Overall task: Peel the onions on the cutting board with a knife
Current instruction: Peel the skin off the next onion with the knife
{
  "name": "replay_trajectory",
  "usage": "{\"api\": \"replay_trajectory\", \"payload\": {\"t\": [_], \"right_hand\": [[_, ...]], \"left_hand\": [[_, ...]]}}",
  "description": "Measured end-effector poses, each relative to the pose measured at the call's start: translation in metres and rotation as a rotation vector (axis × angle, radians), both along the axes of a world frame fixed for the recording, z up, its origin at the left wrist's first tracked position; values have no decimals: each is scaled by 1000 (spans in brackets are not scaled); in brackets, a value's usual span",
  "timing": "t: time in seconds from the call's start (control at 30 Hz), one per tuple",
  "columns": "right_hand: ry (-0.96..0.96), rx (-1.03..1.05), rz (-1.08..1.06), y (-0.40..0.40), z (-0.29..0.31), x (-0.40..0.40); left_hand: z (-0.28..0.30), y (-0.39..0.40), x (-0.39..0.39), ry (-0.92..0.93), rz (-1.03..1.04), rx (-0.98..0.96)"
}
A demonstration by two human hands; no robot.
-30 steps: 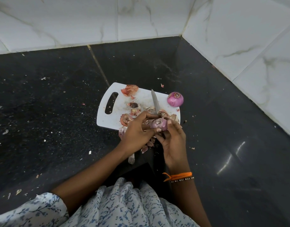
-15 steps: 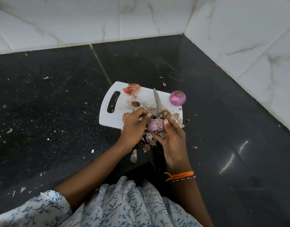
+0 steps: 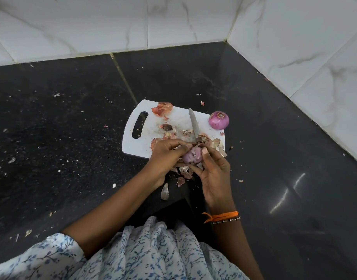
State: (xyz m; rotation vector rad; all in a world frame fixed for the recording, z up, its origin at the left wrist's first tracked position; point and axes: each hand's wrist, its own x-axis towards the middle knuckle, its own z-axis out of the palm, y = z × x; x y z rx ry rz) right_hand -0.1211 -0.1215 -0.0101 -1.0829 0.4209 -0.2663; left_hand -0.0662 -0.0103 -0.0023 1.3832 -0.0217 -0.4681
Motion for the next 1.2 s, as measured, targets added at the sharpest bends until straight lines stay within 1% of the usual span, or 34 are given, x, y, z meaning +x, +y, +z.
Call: {"api": "replay_trajectory", "payload": {"t": [0.13, 0.23, 0.33, 0.47, 0.57, 0.83, 1.03, 1.2], "right_hand": [[28, 4, -11, 0, 0, 2], [29, -46, -6, -1, 2, 3], [39, -77, 0, -2, 1, 1], [54, -41, -2, -4, -1, -1], [52, -22, 6, -6, -1, -1], [38, -26, 6, -9, -1, 1], [21, -80, -2, -6, -1, 1], [20, -79, -8, -3, -1, 1]], "left_hand": [[-1, 0, 1, 8, 19, 0], [-2, -2, -1, -2, -23, -4], [-3, -2, 0, 50, -44, 7], [-1, 1, 3, 105, -85, -24], [-2, 1, 3, 121, -57, -21], [-4, 1, 1, 67, -128, 4], [-5, -2, -1, 205, -83, -131], [-7, -4, -1, 269, -52, -168]]}}
